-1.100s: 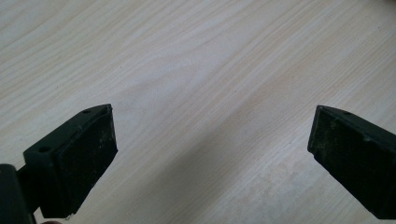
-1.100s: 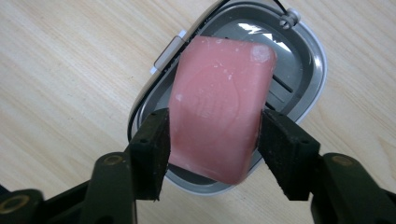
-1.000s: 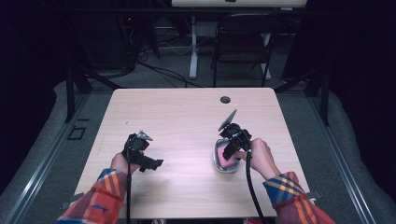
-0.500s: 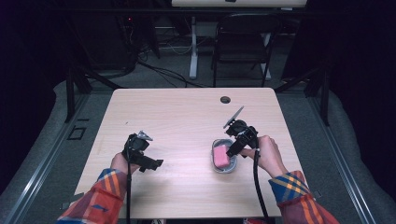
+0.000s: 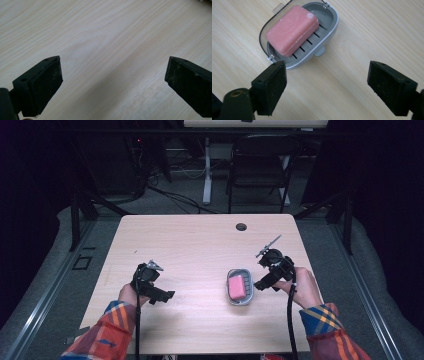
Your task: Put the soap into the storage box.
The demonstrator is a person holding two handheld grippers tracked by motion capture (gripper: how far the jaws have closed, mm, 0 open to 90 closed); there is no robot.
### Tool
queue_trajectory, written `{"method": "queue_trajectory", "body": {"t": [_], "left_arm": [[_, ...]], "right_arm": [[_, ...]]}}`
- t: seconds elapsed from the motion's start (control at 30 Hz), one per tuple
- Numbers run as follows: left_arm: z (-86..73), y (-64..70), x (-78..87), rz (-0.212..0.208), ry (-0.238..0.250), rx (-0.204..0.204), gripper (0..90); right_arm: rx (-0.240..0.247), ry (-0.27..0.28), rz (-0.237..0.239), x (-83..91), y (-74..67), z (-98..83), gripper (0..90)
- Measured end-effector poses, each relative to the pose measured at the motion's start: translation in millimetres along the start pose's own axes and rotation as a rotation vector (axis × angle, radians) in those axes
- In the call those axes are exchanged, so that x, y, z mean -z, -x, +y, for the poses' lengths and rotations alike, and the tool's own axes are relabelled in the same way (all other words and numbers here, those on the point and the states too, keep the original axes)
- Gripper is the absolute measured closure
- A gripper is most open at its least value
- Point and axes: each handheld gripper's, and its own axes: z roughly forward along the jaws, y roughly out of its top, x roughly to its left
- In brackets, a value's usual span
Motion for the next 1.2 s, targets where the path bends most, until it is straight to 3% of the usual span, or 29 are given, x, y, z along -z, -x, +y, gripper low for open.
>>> {"method": "queue_trajectory", "body": {"t": [0.3, 0.57, 0.77, 0.9, 0.97, 1.0, 1.2], "left_arm": [[0.0, 0.2, -0.2, -0.001, -0.001, -0.001, 1.2], [-0.1, 0.0, -0.7, -0.002, -0.002, 0.001, 1.2], [0.0, 0.2, -1.0, -0.003, -0.004, 0.000, 1.2], [0.4, 0.5, -1.4, -0.004, -0.007, -0.002, 1.2], [0.5, 0.9, -1.8, 0.000, -0.007, -0.002, 1.2], [0.5, 0.9, -1.9, 0.000, -0.008, -0.002, 1.2], [0.9, 0.5, -2.3, -0.007, -0.014, -0.005, 1.2]], "right_arm": [[-0.007, 0.006, -0.009, -0.9, 8.3, -21.0, 12.8], [-0.022, 0.004, -0.011, -4.4, 16.7, -42.5, 0.6], [-0.021, -0.005, -0.025, -16.0, 20.6, -67.4, 0.0], [-0.009, -0.018, -0.051, -27.3, 20.0, -82.7, 0.0], [-0.010, -0.049, -0.053, -33.4, 20.2, -87.2, 0.0], [-0.034, -0.031, -0.045, -37.5, 18.8, -89.8, 0.0], [0.009, -0.111, -0.055, -49.1, 20.1, -90.3, 0.0]]}}
